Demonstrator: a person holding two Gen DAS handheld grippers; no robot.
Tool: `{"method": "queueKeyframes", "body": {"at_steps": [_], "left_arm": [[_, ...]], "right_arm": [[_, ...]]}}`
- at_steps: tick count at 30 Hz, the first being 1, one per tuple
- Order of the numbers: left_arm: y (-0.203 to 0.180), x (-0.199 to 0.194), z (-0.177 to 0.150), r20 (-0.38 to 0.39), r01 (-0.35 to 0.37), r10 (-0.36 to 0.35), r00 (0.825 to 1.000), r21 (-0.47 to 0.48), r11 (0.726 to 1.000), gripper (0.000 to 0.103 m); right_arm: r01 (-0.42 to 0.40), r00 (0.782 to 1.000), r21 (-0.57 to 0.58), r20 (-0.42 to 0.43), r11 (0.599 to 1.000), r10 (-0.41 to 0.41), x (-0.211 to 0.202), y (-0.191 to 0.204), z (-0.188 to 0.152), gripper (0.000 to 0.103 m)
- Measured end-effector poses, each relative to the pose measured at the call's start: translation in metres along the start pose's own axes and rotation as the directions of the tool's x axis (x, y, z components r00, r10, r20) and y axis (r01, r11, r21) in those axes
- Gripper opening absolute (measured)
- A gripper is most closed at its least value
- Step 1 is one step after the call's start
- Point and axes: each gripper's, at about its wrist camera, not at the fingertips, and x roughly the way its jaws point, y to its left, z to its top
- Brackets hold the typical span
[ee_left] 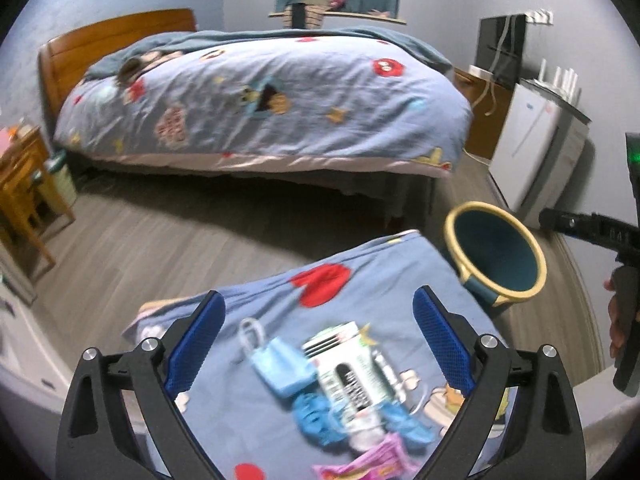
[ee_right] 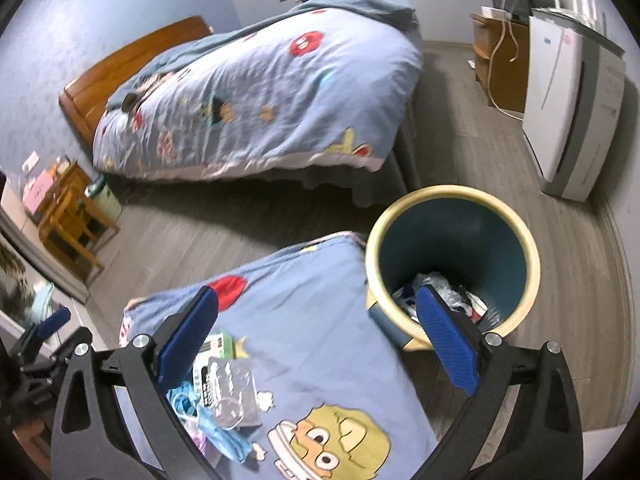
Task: Collect trash
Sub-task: 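Move both tools back over the cushion, then grasp the blue face mask with the left tool while the right tool grasps a clear plastic packet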
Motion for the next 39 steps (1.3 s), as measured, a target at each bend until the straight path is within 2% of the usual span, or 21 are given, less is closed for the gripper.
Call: {"method": "queueKeyframes", "body": {"at_steps": [5, 9, 16, 20, 25, 27, 29, 33, 36, 37, 39], "left_arm": [[0.03, -0.005, -0.021, -0.011, -0.037, 0.037, 0.999, -0.031, 0.999, 0.094], [0.053, -0.005, -0.034, -0.027, -0.053, 0.051, 0.998, -0.058, 0.997, 0.094], [0.087, -0.002, -0.045, -0.045, -0.084, 0.08, 0.996, -0.098, 0.992, 0.094], [0.1, 0.008, -0.047, -0.077, -0.103, 0.095, 0.993, -0.115, 0.988, 0.094], [0.102, 0.03, -0.052, -0.134, -0.122, 0.11, 0.985, -0.087, 0.989, 0.094], [0.103, 0.039, -0.054, -0.158, -0.134, 0.119, 0.98, -0.084, 0.987, 0.094], [0.102, 0.045, -0.053, -0.165, -0.134, 0.118, 0.979, -0.085, 0.987, 0.094], [0.096, 0.057, -0.052, -0.175, -0.128, 0.114, 0.978, -0.071, 0.989, 0.094], [0.092, 0.068, -0.054, -0.196, -0.129, 0.114, 0.974, -0.064, 0.99, 0.094], [0.09, 0.072, -0.055, -0.205, -0.129, 0.113, 0.972, -0.064, 0.99, 0.094], [0.085, 0.081, -0.057, -0.222, -0.125, 0.109, 0.969, -0.061, 0.99, 0.094]], "right_arm": [[-0.029, 0.999, -0.009, -0.034, 1.0, 0.029, 0.007, 0.026, -0.016, 0.097], [-0.022, 0.997, -0.077, -0.071, 0.997, 0.017, 0.017, 0.05, -0.029, 0.097], [-0.028, 0.991, -0.102, -0.131, 0.994, 0.015, 0.04, 0.068, -0.048, 0.097], [-0.036, 0.981, -0.098, -0.193, 0.995, 0.017, 0.062, 0.075, -0.061, 0.097], [-0.05, 0.962, -0.099, -0.272, 0.994, 0.021, 0.092, 0.081, -0.079, 0.097], [-0.073, 0.949, -0.113, -0.314, 0.991, 0.034, 0.107, 0.088, -0.086, 0.091], [-0.094, 0.936, -0.119, -0.349, 0.988, 0.047, 0.118, 0.093, -0.092, 0.078], [-0.127, 0.91, -0.152, -0.411, 0.98, 0.054, 0.139, 0.106, -0.102, 0.066], [-0.139, 0.9, -0.176, -0.433, 0.975, 0.05, 0.147, 0.109, -0.104, 0.047], [-0.137, 0.898, -0.18, -0.438, 0.974, 0.045, 0.147, 0.108, -0.104, 0.037], [-0.129, 0.899, -0.16, -0.435, 0.979, 0.047, 0.144, 0.104, -0.101, 0.033]]}}
